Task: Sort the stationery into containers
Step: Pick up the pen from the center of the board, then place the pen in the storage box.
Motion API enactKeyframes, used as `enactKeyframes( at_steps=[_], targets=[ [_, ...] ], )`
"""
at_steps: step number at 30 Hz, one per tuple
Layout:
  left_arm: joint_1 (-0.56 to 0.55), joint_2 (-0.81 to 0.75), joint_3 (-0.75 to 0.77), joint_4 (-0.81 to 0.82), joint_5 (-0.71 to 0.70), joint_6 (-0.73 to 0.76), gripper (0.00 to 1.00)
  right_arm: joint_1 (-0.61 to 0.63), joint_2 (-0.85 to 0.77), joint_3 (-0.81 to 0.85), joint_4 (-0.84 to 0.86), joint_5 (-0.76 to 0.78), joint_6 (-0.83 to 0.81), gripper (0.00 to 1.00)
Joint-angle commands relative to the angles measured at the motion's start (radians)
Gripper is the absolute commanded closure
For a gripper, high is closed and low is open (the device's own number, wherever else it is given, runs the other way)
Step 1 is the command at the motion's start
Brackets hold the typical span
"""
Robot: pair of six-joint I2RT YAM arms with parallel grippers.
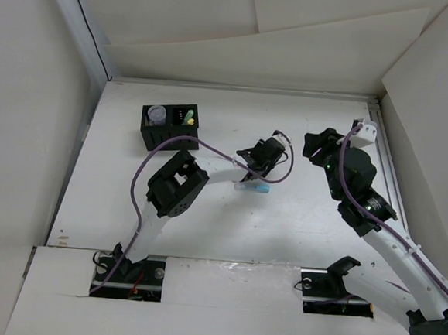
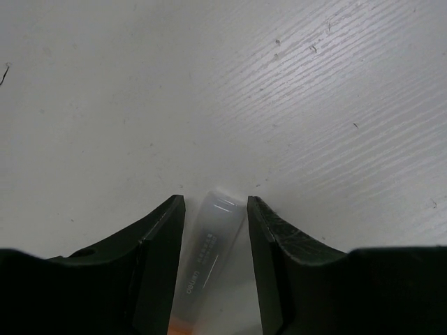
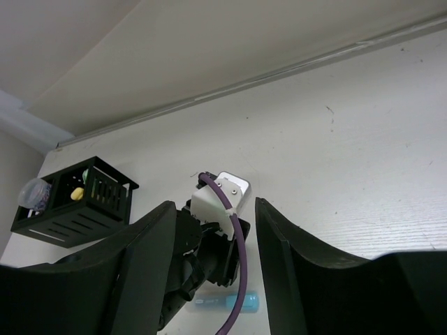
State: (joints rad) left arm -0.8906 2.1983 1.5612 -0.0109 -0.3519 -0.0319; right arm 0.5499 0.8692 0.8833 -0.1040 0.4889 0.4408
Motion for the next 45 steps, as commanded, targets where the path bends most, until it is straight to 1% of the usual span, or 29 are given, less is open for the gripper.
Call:
enactKeyframes(
  at_steps=[1, 5, 7, 10, 11, 12, 14, 15, 19, 22, 23, 29, 35, 37, 43, 45],
  targets=[
    [0.007, 0.006, 0.034, -0.041, -0.024, 0.023, 0.62, -0.005, -0.009, 0.020, 0.021, -0.012, -0.001, 0.45],
    [0.016, 0.006, 0.022, -0.041, -0.033, 0.023, 0.65, -0.005, -0.009, 0.020, 0.021, -0.012, -0.001, 0.45],
    [0.027, -0.005, 0.013, -0.041, -0.024, 0.023, 0.69, -0.005, -0.009, 0.020, 0.021, -0.012, -0.001, 0.45],
    [0.027, -0.023, 0.013, -0.041, -0.015, 0.023, 0.69, -0.005, -0.009, 0.020, 0.021, -0.012, -0.001, 0.45],
    [0.027, -0.023, 0.004, -0.041, -0.015, 0.023, 0.64, -0.005, -0.009, 0.020, 0.021, -0.012, -0.001, 0.45],
    [0.027, -0.023, 0.003, -0.041, -0.015, 0.023, 0.62, -0.005, -0.009, 0.020, 0.021, -0.012, -0.001, 0.45],
    [0.027, -0.023, 0.003, -0.041, -0.006, 0.023, 0.62, -0.005, -0.009, 0.020, 0.021, -0.012, -0.001, 0.45],
    [0.027, -0.023, 0.003, -0.041, -0.006, 0.023, 0.65, -0.005, -0.009, 0.020, 0.021, -0.012, -0.001, 0.45],
    [0.036, -0.023, -0.010, -0.018, -0.027, 0.014, 0.86, -0.005, -0.009, 0.020, 0.021, -0.012, -0.001, 0.45],
    [0.064, -0.047, -0.019, -0.008, -0.050, 0.003, 0.89, -0.005, -0.009, 0.020, 0.021, -0.012, -0.001, 0.45],
    [0.064, -0.048, -0.020, 0.005, -0.050, -0.006, 0.89, -0.005, -0.009, 0.020, 0.021, -0.012, -0.001, 0.45],
    [0.150, -0.132, -0.050, 0.038, -0.061, -0.056, 0.91, -0.005, -0.009, 0.020, 0.021, -0.012, -0.001, 0.45],
    [0.248, -0.232, -0.087, 0.072, -0.050, -0.170, 0.92, -0.005, -0.009, 0.020, 0.021, -0.012, -0.001, 0.45],
    [0.257, -0.258, -0.110, 0.081, -0.050, -0.192, 0.92, -0.005, -0.009, 0.020, 0.021, -0.012, 0.009, 0.45],
    [0.317, -0.382, -0.119, 0.106, -0.039, -0.260, 0.92, -0.015, -0.009, 0.020, 0.021, -0.021, 0.009, 0.45],
    [0.352, -0.428, -0.119, 0.117, -0.039, -0.278, 0.91, -0.015, -0.009, 0.020, 0.021, -0.021, 0.009, 0.45]
  ],
)
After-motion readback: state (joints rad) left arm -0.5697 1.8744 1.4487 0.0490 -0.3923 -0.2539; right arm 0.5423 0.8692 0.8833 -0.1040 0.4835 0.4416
